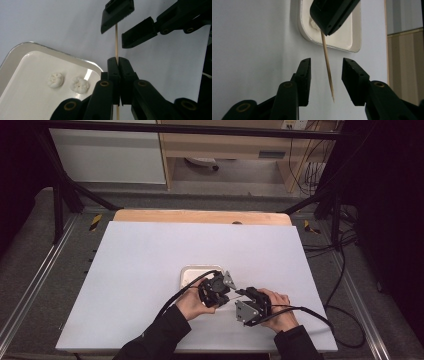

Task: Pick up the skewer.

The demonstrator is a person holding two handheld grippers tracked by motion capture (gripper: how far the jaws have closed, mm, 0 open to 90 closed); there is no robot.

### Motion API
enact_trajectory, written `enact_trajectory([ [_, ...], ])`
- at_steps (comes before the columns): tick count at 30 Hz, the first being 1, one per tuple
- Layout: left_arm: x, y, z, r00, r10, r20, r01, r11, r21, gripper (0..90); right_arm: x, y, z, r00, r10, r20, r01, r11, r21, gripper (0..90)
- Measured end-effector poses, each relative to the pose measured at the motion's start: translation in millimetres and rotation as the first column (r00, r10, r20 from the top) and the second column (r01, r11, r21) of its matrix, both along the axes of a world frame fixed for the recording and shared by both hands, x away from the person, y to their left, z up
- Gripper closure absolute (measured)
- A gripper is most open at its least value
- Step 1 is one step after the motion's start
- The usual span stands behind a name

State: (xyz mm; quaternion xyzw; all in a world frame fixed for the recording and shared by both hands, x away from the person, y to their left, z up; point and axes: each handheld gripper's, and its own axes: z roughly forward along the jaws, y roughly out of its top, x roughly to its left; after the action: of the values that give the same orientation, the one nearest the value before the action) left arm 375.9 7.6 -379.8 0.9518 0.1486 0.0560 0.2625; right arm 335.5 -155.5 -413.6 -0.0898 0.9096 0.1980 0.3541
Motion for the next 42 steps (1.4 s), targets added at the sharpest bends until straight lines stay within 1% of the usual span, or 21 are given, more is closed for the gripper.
enact_trajectory([
  [1,-0.2,-1.0,-0.1,1.0000,-0.001,-0.001,0.001,1.0000,-0.001,88.6,0.7,0.2,-0.7,0.9999,0.014,0.004,-0.014,1.000,-0.009,62.1],
  [2,-0.4,-1.9,-0.3,1.0000,-0.003,-0.003,0.003,1.0000,-0.003,88.6,-0.8,0.3,-1.6,1.0000,0.005,-0.008,-0.005,1.000,-0.013,63.6],
  [5,-0.8,-3.5,-0.7,1.0000,-0.007,-0.003,0.007,1.0000,-0.004,88.6,-1.0,1.0,-2.9,0.9996,0.028,-0.001,-0.028,0.999,-0.030,69.1],
  [9,-1.7,-5.5,-1.6,0.9999,-0.014,-0.005,0.014,0.9999,0.000,88.6,-1.4,1.7,-3.7,0.9991,0.042,-0.005,-0.042,0.998,-0.044,75.2],
  [12,-1.9,-5.9,-2.4,0.9998,-0.017,-0.008,0.017,0.9998,0.003,88.6,-1.2,2.6,-3.9,0.9986,0.053,-0.005,-0.053,0.997,-0.052,78.8],
  [14,-2.1,-6.0,-2.2,0.9998,-0.020,-0.007,0.020,0.9998,0.002,88.6,-1.7,3.2,-4.0,0.9988,0.049,-0.009,-0.049,0.997,-0.053,80.7],
  [17,-2.3,-6.2,-2.4,0.9997,-0.024,-0.011,0.024,0.9997,0.002,88.6,-1.5,3.8,-3.4,0.9981,0.061,-0.010,-0.061,0.997,-0.054,84.5],
  [19,-2.6,-6.5,-3.1,0.9996,-0.027,-0.011,0.027,0.9996,0.006,88.6,-1.3,4.0,-3.3,0.9975,0.070,-0.009,-0.071,0.996,-0.063,86.6],
  [23,-1.9,-6.5,-2.7,0.9995,-0.029,-0.009,0.029,0.9996,-0.001,88.6,-1.5,3.4,-3.2,0.9971,0.075,-0.009,-0.075,0.995,-0.066,88.4],
  [24,-1.9,-6.2,-2.5,0.9995,-0.029,-0.010,0.029,0.9996,-0.003,88.5,-1.9,3.4,-3.1,0.9972,0.075,-0.002,-0.075,0.995,-0.069,88.6],
  [29,-1.9,-4.0,-0.5,0.9994,-0.034,-0.013,0.033,0.9993,-0.017,87.9,-2.8,2.8,-1.8,0.9973,0.073,-0.002,-0.073,0.995,-0.062,89.1],
  [30,-2.2,-3.4,-0.1,0.9994,-0.033,-0.010,0.033,0.9994,-0.012,87.3,-3.0,2.8,-1.6,0.9973,0.073,-0.004,-0.073,0.995,-0.062,89.1],
  [33,-2.3,0.4,1.2,0.9996,-0.029,0.005,0.029,0.9995,0.013,76.1,-3.0,1.5,-2.0,0.9979,0.065,-0.007,-0.065,0.995,-0.073,89.2],
  [35,-2.0,2.6,1.9,0.9996,-0.027,0.012,0.027,0.9995,0.014,71.8,-2.5,0.7,-2.1,0.9983,0.058,-0.007,-0.058,0.995,-0.085,89.1],
  [36,-1.4,7.9,3.8,0.9998,-0.016,0.012,0.016,0.9998,0.008,68.9,-2.6,0.3,-2.1,0.9987,0.050,-0.011,-0.051,0.995,-0.085,89.2],
  [37,-1.4,7.9,3.8,0.9998,-0.016,0.012,0.016,0.9998,0.008,66.2,-2.0,0.2,-1.9,0.9988,0.049,-0.006,-0.049,0.995,-0.087,89.2],
  [38,-0.4,13.8,5.0,0.9999,-0.011,0.011,0.011,0.9999,0.010,63.7,-1.6,0.1,-1.6,0.9989,0.046,-0.006,-0.046,0.995,-0.089,89.1],
  [39,-0.4,13.8,5.0,0.9999,-0.011,0.011,0.011,0.9999,0.010,61.0,-0.9,-0.1,-1.2,0.9989,0.047,-0.001,-0.047,0.994,-0.095,89.1],
  [40,0.3,16.8,5.0,0.9999,-0.011,0.008,0.011,0.9998,0.014,58.5,-1.1,-0.3,-1.0,0.9992,0.039,0.000,-0.039,0.994,-0.099,89.1],
  [41,1.2,22.5,4.9,0.9999,-0.009,0.011,0.008,0.9993,0.035,57.0,-1.1,-0.5,-0.8,0.9993,0.039,0.000,-0.038,0.994,-0.102,89.1],
  [42,1.6,25.0,4.0,0.9999,-0.006,0.009,0.005,0.9992,0.040,56.3,-0.9,-0.4,-1.0,0.9993,0.039,-0.001,-0.039,0.994,-0.106,89.1],
])
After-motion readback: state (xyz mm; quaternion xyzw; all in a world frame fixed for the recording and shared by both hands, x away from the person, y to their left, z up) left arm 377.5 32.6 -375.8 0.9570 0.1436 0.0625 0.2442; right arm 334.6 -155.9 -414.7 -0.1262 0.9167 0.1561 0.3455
